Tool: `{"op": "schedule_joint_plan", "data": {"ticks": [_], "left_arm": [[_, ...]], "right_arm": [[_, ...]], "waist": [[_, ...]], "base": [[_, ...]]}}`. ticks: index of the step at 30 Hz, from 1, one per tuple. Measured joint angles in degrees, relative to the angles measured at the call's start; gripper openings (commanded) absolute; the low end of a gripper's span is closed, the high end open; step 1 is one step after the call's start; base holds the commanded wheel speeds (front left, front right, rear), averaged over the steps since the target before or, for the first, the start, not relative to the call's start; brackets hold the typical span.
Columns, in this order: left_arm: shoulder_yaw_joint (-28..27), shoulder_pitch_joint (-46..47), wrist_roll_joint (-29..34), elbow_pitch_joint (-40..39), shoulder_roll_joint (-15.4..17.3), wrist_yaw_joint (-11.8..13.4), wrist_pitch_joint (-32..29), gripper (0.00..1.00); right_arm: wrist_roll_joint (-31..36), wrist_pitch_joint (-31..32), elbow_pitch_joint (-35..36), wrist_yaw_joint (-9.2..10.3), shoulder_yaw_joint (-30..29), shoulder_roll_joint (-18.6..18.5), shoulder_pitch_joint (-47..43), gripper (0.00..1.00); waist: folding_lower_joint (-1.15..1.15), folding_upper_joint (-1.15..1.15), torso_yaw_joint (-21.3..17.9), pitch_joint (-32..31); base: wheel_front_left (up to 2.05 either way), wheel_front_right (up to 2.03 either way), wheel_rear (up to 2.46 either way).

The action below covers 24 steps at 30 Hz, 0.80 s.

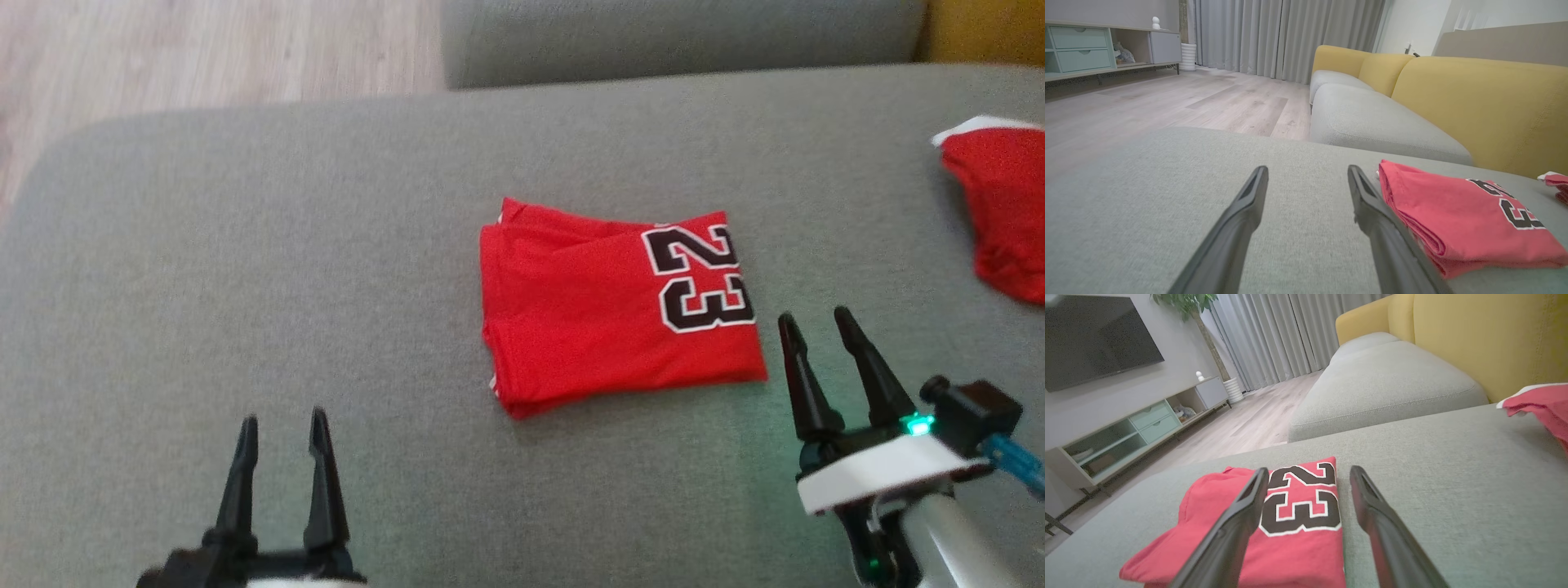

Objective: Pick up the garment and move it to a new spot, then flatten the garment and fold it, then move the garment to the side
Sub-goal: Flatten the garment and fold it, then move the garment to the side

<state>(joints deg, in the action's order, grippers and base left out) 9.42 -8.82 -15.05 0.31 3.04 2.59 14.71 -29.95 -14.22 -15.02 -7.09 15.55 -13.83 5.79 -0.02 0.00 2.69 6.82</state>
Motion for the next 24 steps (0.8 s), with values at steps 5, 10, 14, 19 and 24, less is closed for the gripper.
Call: {"op": "schedule_joint_plan", "data": {"ticks": [5, 10, 14, 19, 24], "left_arm": [[-0.62, -2.31, 0.00, 1.85, 0.04, -0.60, -0.01, 1.00], [-2.11, -3.98, 0.41, 3.14, 0.05, -1.63, -0.01, 1.00], [-2.35, -5.48, 1.42, 3.34, 0.08, -2.63, -0.01, 1.00], [-2.64, -5.45, 2.13, 3.31, 0.08, -3.14, -0.01, 1.00], [-2.86, -5.46, 2.70, 3.33, 0.08, -3.15, -0.01, 1.00]], "right_arm": [[6.93, -0.10, 0.66, 0.00, -1.42, 0.66, -2.34, 1.00], [12.52, -0.14, 1.44, 0.00, -1.66, 1.85, -5.95, 1.00], [14.15, -0.14, 1.36, 0.00, -2.01, 3.02, -8.22, 1.00], [15.39, -0.14, 1.36, 0.00, -2.86, 4.05, -8.39, 1.00], [15.46, -0.14, 1.14, 0.00, -2.83, 4.30, -8.79, 1.00]], "waist": [[0.00, 0.00, -1.29, -3.64], [0.00, 0.00, -1.88, -6.19], [0.00, 0.00, -1.92, -7.01], [0.01, 0.00, -1.87, -7.44], [0.01, 0.00, -2.28, -7.78]], "base": [[0.00, 0.00, 0.00], [0.00, 0.00, 0.00], [0.00, 0.00, 0.00], [0.00, 0.00, 0.00], [0.00, 0.00, 0.00]]}}
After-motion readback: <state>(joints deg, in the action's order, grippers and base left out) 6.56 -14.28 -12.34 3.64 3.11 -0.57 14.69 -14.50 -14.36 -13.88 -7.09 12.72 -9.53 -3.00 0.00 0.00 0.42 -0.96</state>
